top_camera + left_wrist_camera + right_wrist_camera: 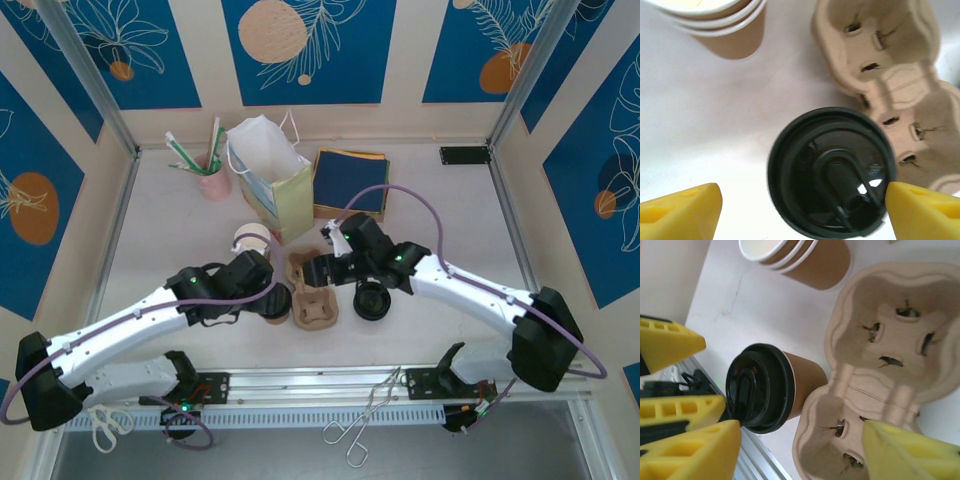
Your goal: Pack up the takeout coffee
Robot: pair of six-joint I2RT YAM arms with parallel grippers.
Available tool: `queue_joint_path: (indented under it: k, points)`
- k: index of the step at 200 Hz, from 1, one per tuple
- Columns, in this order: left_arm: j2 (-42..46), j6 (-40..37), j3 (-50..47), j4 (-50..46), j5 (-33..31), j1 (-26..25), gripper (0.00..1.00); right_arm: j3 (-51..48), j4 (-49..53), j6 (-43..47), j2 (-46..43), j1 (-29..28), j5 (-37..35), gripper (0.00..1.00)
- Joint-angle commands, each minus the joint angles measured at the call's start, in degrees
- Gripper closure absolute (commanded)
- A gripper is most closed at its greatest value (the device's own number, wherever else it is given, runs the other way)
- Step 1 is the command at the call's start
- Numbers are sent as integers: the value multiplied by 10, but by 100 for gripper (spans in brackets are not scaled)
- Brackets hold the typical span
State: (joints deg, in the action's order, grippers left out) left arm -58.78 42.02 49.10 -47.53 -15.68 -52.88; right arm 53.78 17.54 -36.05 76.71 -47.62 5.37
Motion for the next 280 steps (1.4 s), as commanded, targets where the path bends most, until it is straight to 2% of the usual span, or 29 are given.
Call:
queue_joint_path:
  k: [1, 28, 60, 149, 240, 280]
  points:
    - [29, 12, -29, 2, 27, 29, 20, 42, 12, -6, 37, -28, 3, 41]
    - [59, 11, -55, 12, 54, 67, 26, 73, 13, -10, 84, -51, 1, 43]
    - [73, 2, -71, 25, 81, 96, 27, 110, 26, -12, 131, -65, 0, 47]
    - [67, -7, -79, 43, 96, 104, 27, 155, 62, -9, 196, -72, -11, 53]
    - [59, -3, -91, 51, 96, 105, 27, 153, 69, -11, 218, -64, -14, 57]
    - [55, -1, -97, 56, 95, 107, 32, 156, 73, -10, 224, -64, -14, 59]
